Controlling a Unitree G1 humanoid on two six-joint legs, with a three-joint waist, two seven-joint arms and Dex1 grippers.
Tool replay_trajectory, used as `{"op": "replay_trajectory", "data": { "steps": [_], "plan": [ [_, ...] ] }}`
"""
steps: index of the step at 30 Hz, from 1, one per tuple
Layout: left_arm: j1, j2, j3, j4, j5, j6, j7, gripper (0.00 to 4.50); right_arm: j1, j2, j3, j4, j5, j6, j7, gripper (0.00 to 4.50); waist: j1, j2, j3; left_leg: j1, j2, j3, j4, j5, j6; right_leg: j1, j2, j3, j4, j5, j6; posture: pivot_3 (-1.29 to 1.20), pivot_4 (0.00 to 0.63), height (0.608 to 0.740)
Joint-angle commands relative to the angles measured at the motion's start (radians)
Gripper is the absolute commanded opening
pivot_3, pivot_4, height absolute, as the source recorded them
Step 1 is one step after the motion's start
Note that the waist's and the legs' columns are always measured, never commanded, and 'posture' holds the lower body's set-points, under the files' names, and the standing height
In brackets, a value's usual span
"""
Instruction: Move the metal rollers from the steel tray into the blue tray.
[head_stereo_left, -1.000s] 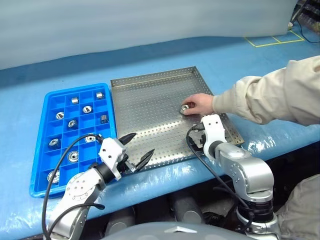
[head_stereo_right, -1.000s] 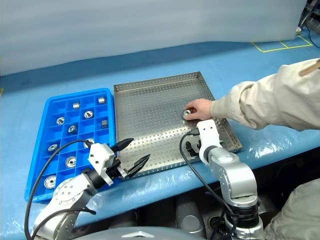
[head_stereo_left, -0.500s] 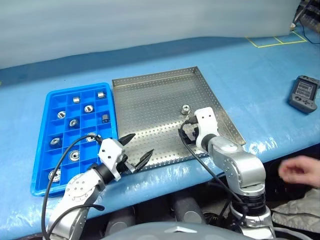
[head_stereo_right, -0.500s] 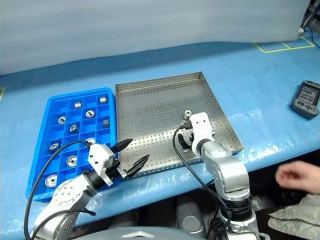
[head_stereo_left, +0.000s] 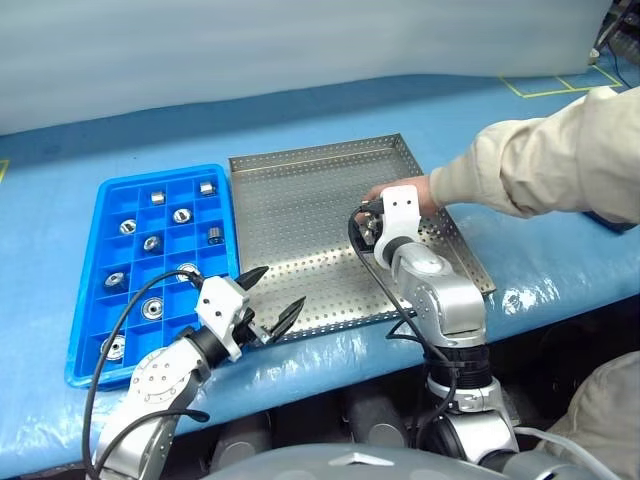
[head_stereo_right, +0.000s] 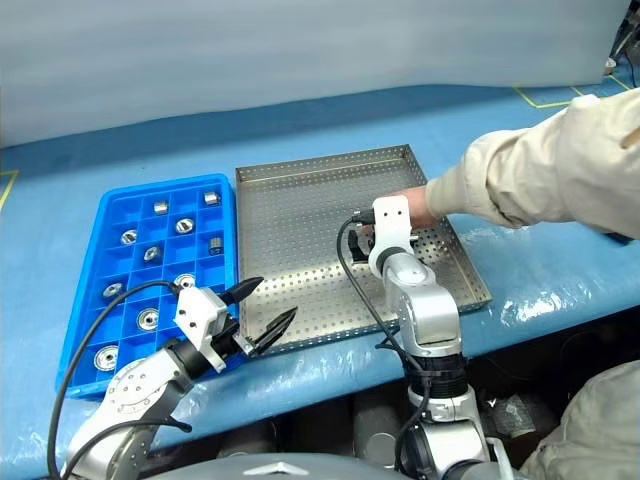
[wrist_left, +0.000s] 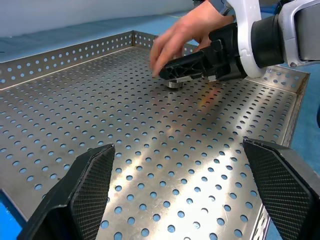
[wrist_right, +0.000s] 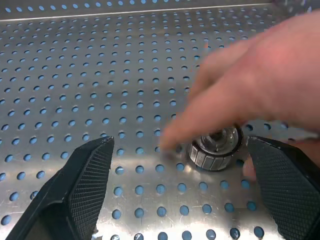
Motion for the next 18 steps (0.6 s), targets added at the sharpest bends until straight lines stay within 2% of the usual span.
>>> {"op": "replay_trajectory", "data": {
  "steps": [1,18],
  "plan": [
    [0.003,0.001,0.003,-0.043,-0.001,-0.013,0.007,4.5,-0.026,0.005,-0.015,0.004,-0.002,-0.04,-0.007,4.49,0.002,0.0,0.0,0.0,0.0,0.0,0.0,0.0,0.0,0.0,0.0,0.0,0.0,0.0,0.0,-0.07,0.15,0.74],
    [0.008,0.001,0.003,-0.048,-0.004,-0.016,0.018,4.5,-0.032,0.01,0.012,0.003,0.008,-0.034,0.018,4.49,0.017,0.001,0.001,0.0,0.0,0.0,0.0,0.0,0.0,0.0,0.0,0.0,0.0,0.0,0.0,-0.06,0.15,0.74]
  ]
}}
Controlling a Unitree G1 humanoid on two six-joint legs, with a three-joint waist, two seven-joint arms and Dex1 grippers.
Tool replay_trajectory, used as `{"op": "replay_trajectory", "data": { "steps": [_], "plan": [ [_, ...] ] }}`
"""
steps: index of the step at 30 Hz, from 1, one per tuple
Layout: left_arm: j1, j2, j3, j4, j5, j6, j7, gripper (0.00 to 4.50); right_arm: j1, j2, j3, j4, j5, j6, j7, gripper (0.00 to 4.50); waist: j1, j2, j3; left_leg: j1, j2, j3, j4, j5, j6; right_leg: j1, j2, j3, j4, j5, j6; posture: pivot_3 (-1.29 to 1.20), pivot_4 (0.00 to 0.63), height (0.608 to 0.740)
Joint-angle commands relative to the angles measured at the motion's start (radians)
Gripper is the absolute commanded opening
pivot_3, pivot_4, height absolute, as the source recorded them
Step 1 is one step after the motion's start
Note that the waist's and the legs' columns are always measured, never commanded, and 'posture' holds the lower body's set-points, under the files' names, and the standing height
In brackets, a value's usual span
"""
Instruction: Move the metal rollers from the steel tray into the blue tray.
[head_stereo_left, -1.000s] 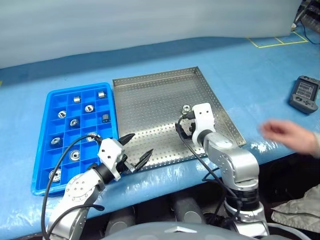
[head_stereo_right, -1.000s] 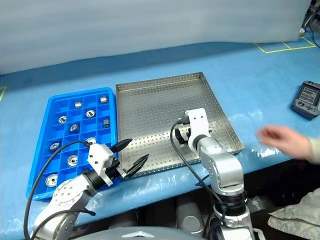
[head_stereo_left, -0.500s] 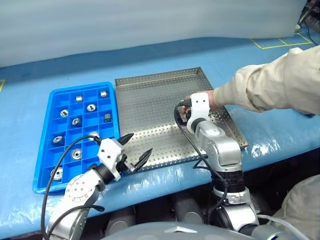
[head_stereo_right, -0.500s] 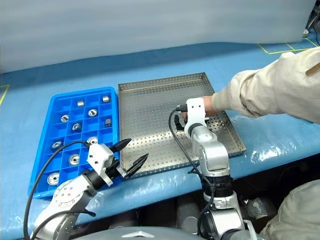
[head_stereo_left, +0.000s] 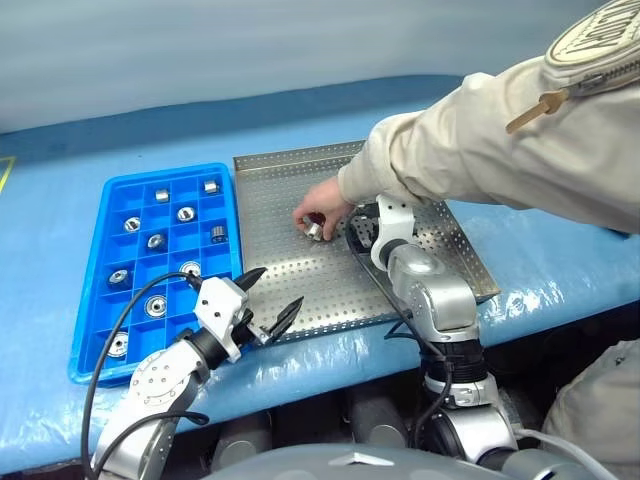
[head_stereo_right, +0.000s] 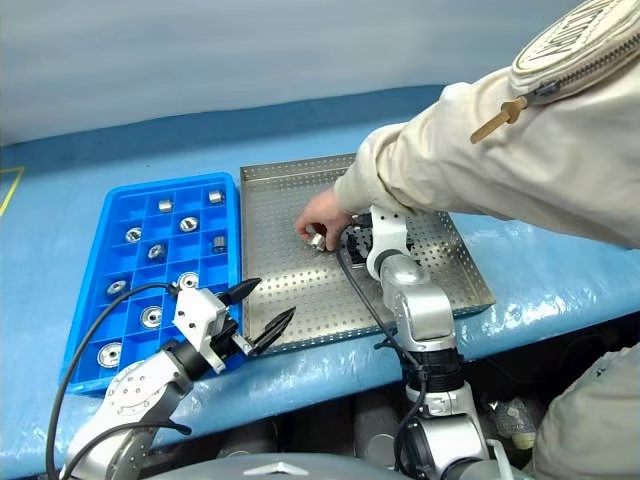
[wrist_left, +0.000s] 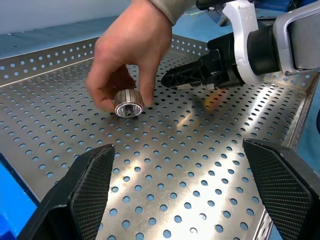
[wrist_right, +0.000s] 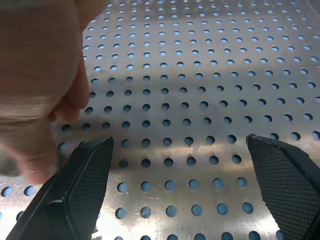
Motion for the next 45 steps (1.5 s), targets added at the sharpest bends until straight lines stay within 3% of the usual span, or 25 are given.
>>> {"op": "replay_trajectory", "data": {
  "steps": [1,17,29,36,44,45],
  "plan": [
    [-0.001,0.001,0.003,-0.046,-0.004,-0.016,0.002,4.5,-0.028,0.011,0.012,-0.057,0.011,-0.012,0.013,4.49,0.001,0.0,0.0,0.0,0.0,0.0,0.0,0.0,0.0,0.0,0.0,0.0,0.0,0.0,0.0,-0.06,0.15,0.74],
    [0.025,-0.002,-0.001,-0.067,0.009,-0.028,0.023,4.5,-0.136,0.123,0.126,0.061,0.03,-0.084,0.085,4.49,0.015,0.0,0.0,0.0,0.0,0.0,0.0,0.0,0.0,0.0,0.0,0.0,0.0,0.0,0.0,-0.01,0.15,0.74],
    [0.061,-0.003,-0.002,-0.091,0.015,-0.031,0.051,4.5,-0.095,0.121,0.267,0.216,-0.008,-0.181,0.167,4.49,0.036,0.0,0.0,0.001,0.0,0.0,0.0,0.0,0.0,0.0,0.0,0.0,0.0,0.0,0.0,0.03,0.15,0.74],
    [0.06,-0.002,-0.005,-0.094,0.013,-0.027,0.058,4.5,-0.101,0.119,0.271,0.321,-0.049,-0.265,0.151,4.49,0.036,0.0,0.0,0.001,0.0,0.0,0.0,0.0,0.0,0.0,0.0,-0.001,0.0,0.0,0.0,0.03,0.15,0.74],
    [0.064,-0.005,-0.004,-0.093,0.013,-0.029,0.064,4.5,-0.098,0.121,0.252,0.325,-0.057,-0.273,0.148,1.95,0.036,0.0,0.0,0.001,0.0,0.0,0.0,0.0,0.0,0.0,0.0,0.0,0.0,0.0,0.0,0.03,0.15,0.74],
    [0.066,-0.006,-0.002,-0.093,0.013,-0.03,0.066,4.5,-0.097,0.122,0.252,0.319,-0.058,-0.269,0.148,1.87,0.036,0.0,0.0,0.001,0.0,0.0,0.0,0.0,0.0,0.0,0.0,-0.001,0.0,0.0,0.0,0.03,0.15,0.74]
  ]
}}
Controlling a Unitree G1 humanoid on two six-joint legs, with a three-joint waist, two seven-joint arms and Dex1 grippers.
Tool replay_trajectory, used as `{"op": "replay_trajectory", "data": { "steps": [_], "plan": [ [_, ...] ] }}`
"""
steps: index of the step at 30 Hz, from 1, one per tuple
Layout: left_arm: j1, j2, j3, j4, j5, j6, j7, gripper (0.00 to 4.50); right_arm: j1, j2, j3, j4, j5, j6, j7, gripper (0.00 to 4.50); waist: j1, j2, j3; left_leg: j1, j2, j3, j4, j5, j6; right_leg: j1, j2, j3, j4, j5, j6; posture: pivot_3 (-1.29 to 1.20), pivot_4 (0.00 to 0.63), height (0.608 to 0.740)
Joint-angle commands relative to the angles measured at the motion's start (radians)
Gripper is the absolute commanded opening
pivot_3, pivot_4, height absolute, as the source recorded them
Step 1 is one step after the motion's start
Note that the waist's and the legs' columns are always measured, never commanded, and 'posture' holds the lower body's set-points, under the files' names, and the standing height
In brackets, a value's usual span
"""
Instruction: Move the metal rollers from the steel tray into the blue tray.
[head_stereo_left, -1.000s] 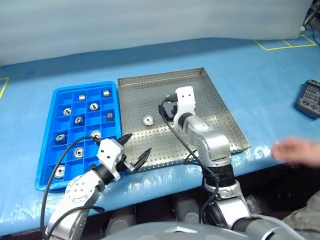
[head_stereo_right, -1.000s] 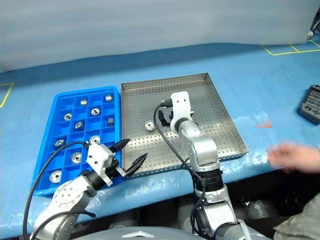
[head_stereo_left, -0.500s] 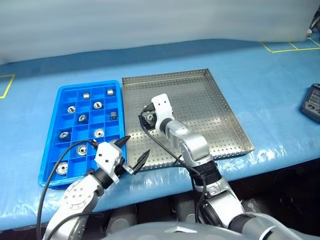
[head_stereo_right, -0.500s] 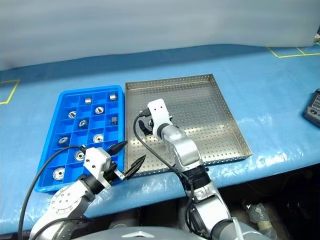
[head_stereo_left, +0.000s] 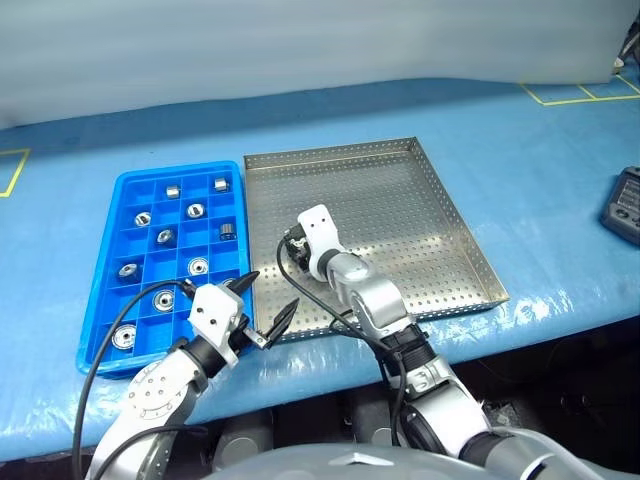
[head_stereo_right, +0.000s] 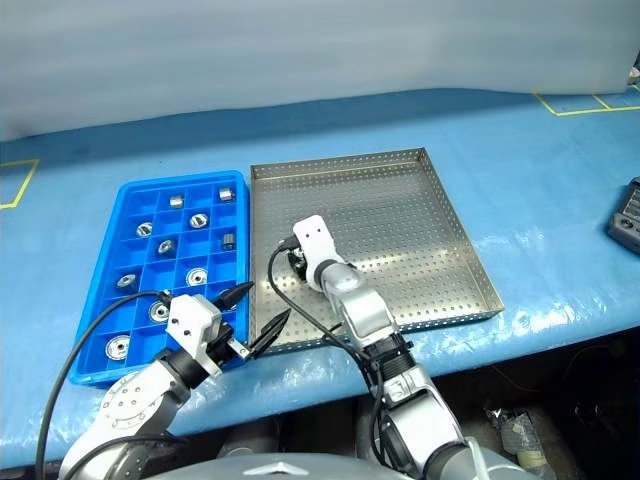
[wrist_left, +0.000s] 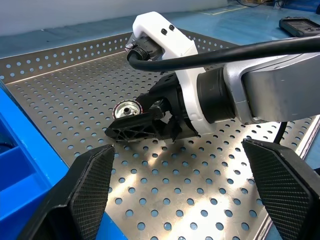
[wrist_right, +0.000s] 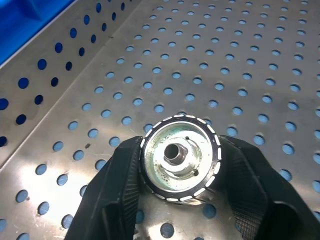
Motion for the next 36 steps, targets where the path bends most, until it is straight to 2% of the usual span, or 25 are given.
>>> {"op": "replay_trajectory", "data": {
  "steps": [1,5,11,19,29,36],
  "plan": [
    [0.006,-0.008,0.005,-0.05,0.005,-0.018,0.012,4.5,-0.007,0.014,-0.006,-0.043,0.001,0.003,0.004,1.87,0.0,0.0,0.0,0.0,0.0,0.0,0.0,0.0,0.0,0.0,0.0,0.0,0.0,0.0,0.0,0.03,0.15,0.74],
    [0.032,-0.017,0.028,-0.055,0.008,-0.034,0.034,4.5,-0.026,0.013,0.01,-0.097,0.008,0.033,0.033,1.87,0.001,0.0,0.0,0.0,0.0,0.0,0.0,0.0,0.0,0.0,0.0,0.0,0.0,0.0,0.0,0.06,0.15,0.74],
    [0.122,-0.06,0.107,-0.089,0.052,-0.081,0.119,4.5,-0.134,0.02,0.04,-0.187,0.061,0.166,0.146,1.87,0.008,0.0,0.0,0.0,0.0,-0.001,0.0,0.0,0.0,-0.001,0.0,-0.001,0.001,0.0,0.0,0.13,0.15,0.74],
    [0.37,-0.13,0.169,-0.162,0.127,-0.22,0.185,4.5,-0.215,0.049,0.129,-0.218,0.131,0.197,0.299,1.87,0.056,0.0,0.0,-0.001,0.0,-0.001,-0.003,0.0,0.0,-0.002,0.0,-0.002,-0.001,-0.001,-0.002,0.26,0.15,0.74],
    [0.59,-0.227,0.123,-0.142,0.207,-0.402,0.227,4.5,-0.153,0.047,0.287,-0.186,0.155,0.231,0.416,1.87,0.119,-0.002,0.0,-0.009,0.0,-0.003,-0.002,0.0,0.0,-0.008,-0.001,-0.004,0.0,-0.003,-0.001,0.38,0.15,0.74],
    [0.615,-0.237,0.114,-0.12,0.202,-0.425,0.219,4.5,-0.101,0.008,0.343,-0.176,0.149,0.259,0.452,1.87,0.149,-0.002,0.0,-0.012,0.0,-0.003,-0.001,0.0,0.0,-0.012,0.0,-0.004,0.001,-0.003,-0.001,0.38,0.15,0.74]
  ]
}}
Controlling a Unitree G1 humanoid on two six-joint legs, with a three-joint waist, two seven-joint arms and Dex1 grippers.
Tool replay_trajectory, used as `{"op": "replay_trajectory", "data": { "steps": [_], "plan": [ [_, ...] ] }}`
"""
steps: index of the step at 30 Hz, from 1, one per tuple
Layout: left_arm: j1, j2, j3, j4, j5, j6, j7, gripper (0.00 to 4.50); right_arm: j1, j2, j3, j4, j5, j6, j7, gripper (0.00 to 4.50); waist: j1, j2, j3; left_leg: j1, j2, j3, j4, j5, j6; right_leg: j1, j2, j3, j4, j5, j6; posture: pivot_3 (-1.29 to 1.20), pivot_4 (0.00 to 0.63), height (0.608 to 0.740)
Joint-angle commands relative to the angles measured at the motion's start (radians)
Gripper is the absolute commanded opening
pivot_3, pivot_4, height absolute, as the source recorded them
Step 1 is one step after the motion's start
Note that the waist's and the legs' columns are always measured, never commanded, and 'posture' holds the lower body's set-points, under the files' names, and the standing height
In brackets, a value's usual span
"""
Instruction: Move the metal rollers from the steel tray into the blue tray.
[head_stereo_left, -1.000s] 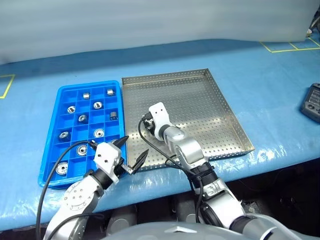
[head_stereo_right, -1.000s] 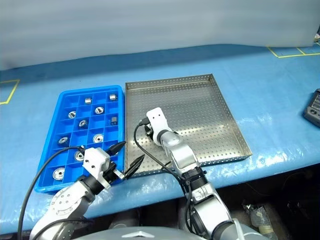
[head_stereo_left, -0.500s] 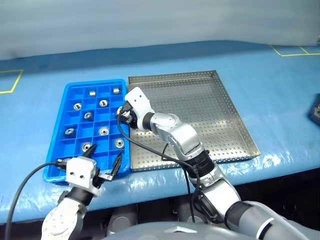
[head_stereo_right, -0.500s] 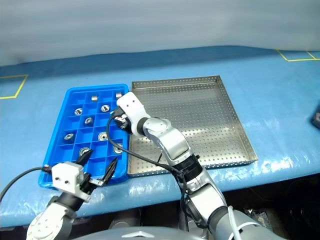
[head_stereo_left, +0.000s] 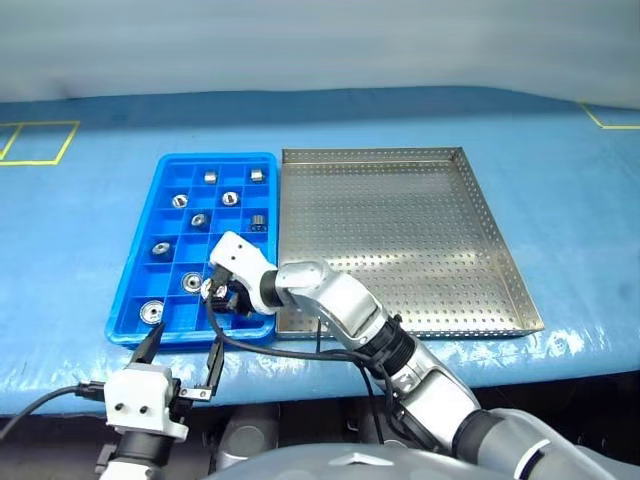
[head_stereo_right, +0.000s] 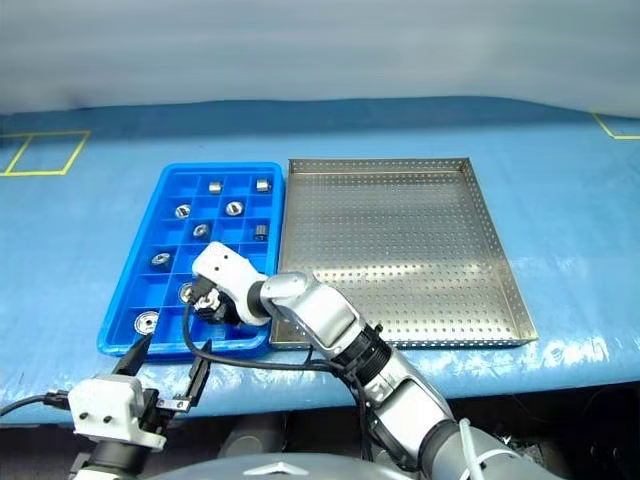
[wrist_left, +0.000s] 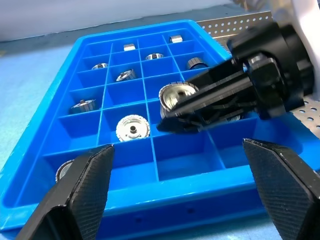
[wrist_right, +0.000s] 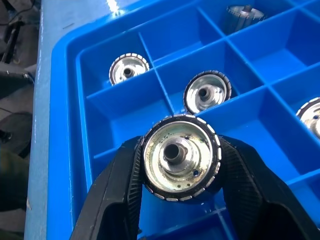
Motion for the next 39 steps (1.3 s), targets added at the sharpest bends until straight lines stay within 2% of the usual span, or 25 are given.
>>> {"op": "replay_trajectory", "data": {
  "steps": [1,8,9,15,25,33,39],
  "plan": [
    [0.009,0.001,-0.005,-0.002,0.002,-0.027,-0.003,4.5,0.018,-0.007,0.016,-0.012,0.01,0.012,0.016,1.87,0.003,0.0,0.0,0.0,0.0,0.0,0.0,0.0,0.0,0.0,0.0,0.0,0.0,0.0,0.0,0.38,0.15,0.74],
    [-0.03,0.023,-0.003,0.016,-0.013,-0.015,-0.035,4.5,0.041,-0.009,-0.014,-0.051,0.013,0.03,-0.01,4.25,0.004,0.0,-0.001,0.0,0.0,0.0,0.0,0.0,0.0,0.0,0.0,0.0,0.0,0.0,0.0,0.33,0.15,0.74],
    [-0.041,0.029,0.0,0.018,-0.016,-0.009,-0.04,4.5,0.041,-0.009,-0.028,-0.065,0.016,0.029,-0.016,4.46,0.007,0.0,-0.001,0.0,0.0,0.0,0.0,0.0,0.0,0.0,0.0,0.0,0.0,0.0,0.0,0.33,0.15,0.74],
    [-0.137,0.088,0.069,0.03,-0.05,0.068,-0.071,4.5,0.047,-0.032,-0.148,-0.156,0.023,-0.018,-0.066,4.49,-0.006,0.001,-0.002,0.0,0.0,0.0,0.002,0.0,0.0,0.001,0.0,0.0,0.001,0.0,0.001,0.21,0.15,0.74],
    [-0.491,0.202,0.216,0.092,-0.091,0.302,-0.072,4.5,0.162,-0.213,-0.257,-0.316,-0.021,-0.12,-0.131,4.49,-0.086,0.0,-0.003,0.001,0.0,0.0,0.002,0.001,-0.001,0.002,0.0,0.0,0.001,0.005,0.006,0.01,0.15,0.74],
    [-0.747,0.217,0.162,0.169,-0.09,0.403,-0.076,4.5,0.304,-0.333,-0.311,-0.435,-0.039,-0.157,-0.15,4.49,-0.149,0.0,-0.003,0.002,0.0,0.002,0.007,0.001,-0.001,0.005,0.0,0.002,0.001,0.01,0.005,-0.1,0.15,0.74],
    [-0.815,0.213,0.121,0.201,-0.082,0.426,-0.081,4.5,0.399,-0.388,-0.329,-0.485,-0.046,-0.186,-0.162,4.49,-0.17,0.0,-0.003,0.003,0.0,0.003,0.011,0.001,-0.001,0.007,0.0,0.003,0.001,0.011,0.008,-0.11,0.15,0.74]
  ]
}}
